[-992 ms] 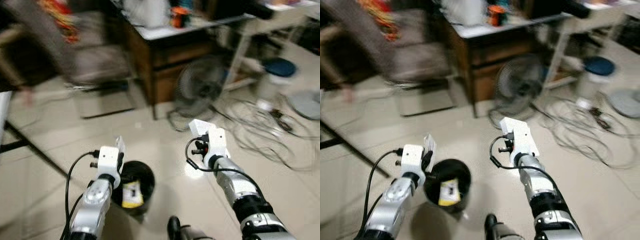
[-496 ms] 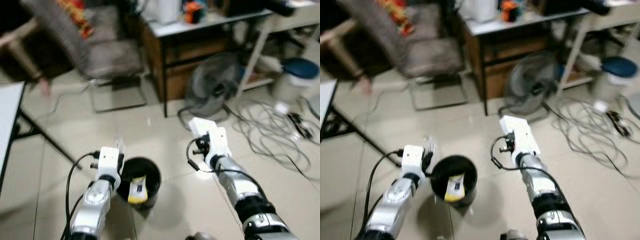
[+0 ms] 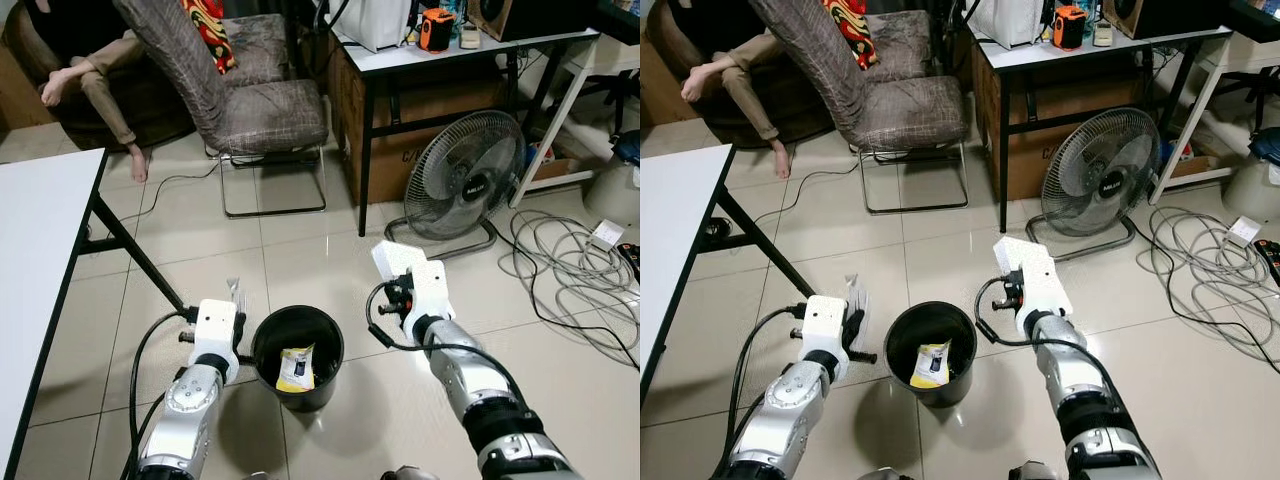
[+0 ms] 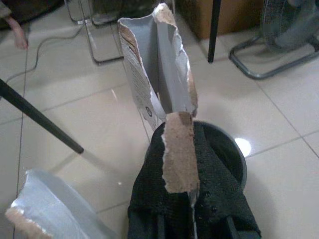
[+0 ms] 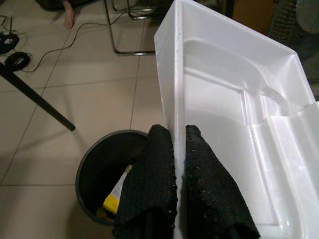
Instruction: Picking trash to rubbish bin
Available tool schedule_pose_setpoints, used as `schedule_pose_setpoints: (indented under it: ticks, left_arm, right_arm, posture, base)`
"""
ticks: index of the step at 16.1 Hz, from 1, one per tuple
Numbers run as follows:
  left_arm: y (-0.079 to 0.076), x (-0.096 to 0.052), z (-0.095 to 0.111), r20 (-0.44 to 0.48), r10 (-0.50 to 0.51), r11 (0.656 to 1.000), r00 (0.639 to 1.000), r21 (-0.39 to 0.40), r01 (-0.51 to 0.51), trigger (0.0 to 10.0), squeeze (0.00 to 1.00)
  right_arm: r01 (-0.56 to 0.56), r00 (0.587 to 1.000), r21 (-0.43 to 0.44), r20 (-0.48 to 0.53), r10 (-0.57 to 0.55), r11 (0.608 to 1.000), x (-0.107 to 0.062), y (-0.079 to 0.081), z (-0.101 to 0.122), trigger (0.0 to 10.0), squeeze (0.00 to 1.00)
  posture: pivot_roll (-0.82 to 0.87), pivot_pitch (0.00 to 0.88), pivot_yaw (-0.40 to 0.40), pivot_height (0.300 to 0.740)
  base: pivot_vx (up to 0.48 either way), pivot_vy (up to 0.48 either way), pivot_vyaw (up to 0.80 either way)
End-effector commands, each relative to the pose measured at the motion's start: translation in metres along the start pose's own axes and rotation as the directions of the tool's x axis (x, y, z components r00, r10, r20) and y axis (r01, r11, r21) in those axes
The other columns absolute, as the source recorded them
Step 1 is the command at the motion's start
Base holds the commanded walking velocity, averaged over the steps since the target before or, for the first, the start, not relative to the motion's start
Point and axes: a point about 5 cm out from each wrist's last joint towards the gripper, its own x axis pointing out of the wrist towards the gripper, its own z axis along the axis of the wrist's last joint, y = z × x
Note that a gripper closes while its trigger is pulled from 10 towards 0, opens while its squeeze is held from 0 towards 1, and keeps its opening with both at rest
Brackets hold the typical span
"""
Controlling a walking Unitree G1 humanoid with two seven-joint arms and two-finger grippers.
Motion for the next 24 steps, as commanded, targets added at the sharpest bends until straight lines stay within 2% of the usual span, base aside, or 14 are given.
schedule_pose_setpoints:
  ticks: [1, 6, 13, 18, 21, 24]
  left_arm:
    - [0.001, 0.002, -0.002, -0.022, 0.001, 1.000, 1.000, 0.016, 0.000, 10.0, 0.00]
    - [-0.006, 0.006, -0.011, -0.063, -0.036, 0.999, 0.997, 0.027, 0.038, 10.0, 0.00]
    - [-0.025, 0.011, -0.036, -0.205, -0.128, 0.989, 0.970, 0.042, 0.139, 10.0, 0.00]
    - [-0.034, 0.022, -0.024, -0.160, -0.163, 0.986, 0.974, 0.016, 0.168, 10.0, 0.00]
    - [-0.037, 0.029, -0.016, -0.138, -0.163, 0.986, 0.977, 0.005, 0.165, 10.0, 0.00]
    - [-0.034, 0.034, -0.005, -0.075, -0.136, 0.991, 0.988, -0.012, 0.136, 10.0, 0.00]
  right_arm:
    - [-0.003, 1.000, 0.008, 0.011, 0.003, 1.000, 0.000, 0.004, 0.002, 10.0, 0.00]
    - [-0.011, 1.000, 0.020, -0.016, 0.012, 1.000, -0.007, 0.007, -0.009, 10.0, 0.00]
    - [0.013, 0.999, 0.027, -0.044, -0.012, 1.000, -0.024, -0.001, -0.017, 10.0, 0.00]
    - [0.052, 0.998, 0.040, -0.044, -0.050, 0.998, -0.036, -0.005, -0.019, 10.0, 0.00]
    - [0.060, 0.998, 0.031, -0.026, -0.059, 0.998, -0.041, -0.008, -0.011, 10.0, 0.00]
    - [0.075, 0.997, 0.028, -0.025, -0.074, 0.997, -0.045, -0.012, -0.010, 10.0, 0.00]
  posture:
    - [-0.08, 0.141, 0.084, 0.740]
    - [-0.10, 0.188, 0.093, 0.740]
    - [-0.16, 0.249, 0.113, 0.740]
    - [-0.20, 0.265, 0.128, 0.740]
    - [-0.22, 0.272, 0.120, 0.740]
    - [-0.23, 0.276, 0.116, 0.740]
  base:
    - [0.000, 0.000, 0.00]
    - [0.000, 0.000, 0.00]
    - [0.000, 0.000, 0.00]
    - [0.000, 0.000, 0.00]
    - [0.000, 0.000, 0.00]
    - [0.000, 0.000, 0.00]
